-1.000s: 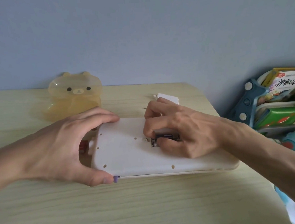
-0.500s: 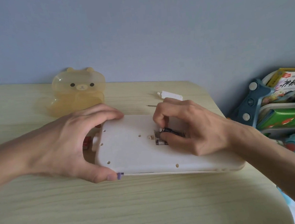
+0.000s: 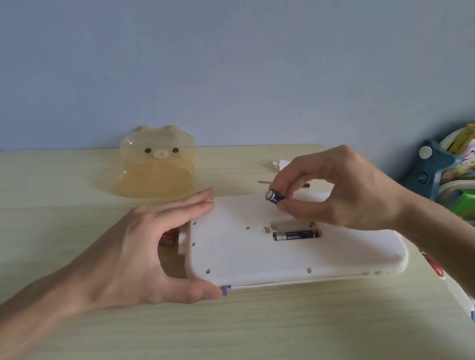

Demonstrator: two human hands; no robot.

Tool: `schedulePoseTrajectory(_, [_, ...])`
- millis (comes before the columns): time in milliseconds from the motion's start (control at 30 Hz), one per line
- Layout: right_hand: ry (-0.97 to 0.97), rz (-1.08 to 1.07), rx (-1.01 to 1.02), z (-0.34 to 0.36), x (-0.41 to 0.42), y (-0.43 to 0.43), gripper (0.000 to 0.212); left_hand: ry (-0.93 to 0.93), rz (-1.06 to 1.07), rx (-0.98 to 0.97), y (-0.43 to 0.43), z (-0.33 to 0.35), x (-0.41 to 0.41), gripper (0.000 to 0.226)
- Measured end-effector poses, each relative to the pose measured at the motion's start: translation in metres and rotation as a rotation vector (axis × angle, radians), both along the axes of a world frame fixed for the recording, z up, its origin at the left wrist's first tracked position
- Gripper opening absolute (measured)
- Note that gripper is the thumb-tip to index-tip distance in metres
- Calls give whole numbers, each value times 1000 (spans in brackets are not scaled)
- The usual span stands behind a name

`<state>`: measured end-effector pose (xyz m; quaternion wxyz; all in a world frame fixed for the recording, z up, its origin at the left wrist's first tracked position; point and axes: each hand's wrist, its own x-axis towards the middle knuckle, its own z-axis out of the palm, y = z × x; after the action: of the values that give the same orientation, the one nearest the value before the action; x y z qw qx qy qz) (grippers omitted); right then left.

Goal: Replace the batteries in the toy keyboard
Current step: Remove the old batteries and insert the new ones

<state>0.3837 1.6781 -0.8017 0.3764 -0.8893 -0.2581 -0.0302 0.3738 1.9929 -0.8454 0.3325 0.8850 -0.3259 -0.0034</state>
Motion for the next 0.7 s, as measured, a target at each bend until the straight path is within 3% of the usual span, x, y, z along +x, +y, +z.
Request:
schedulePoseTrajectory(433, [-28,105,-83,9,94,88,15,49,27,-20,10,3,-8,117])
schedulePoseTrajectory(700, [-1,168,-262,-7,133,134,15,90,30,-8,9,5,-6,118])
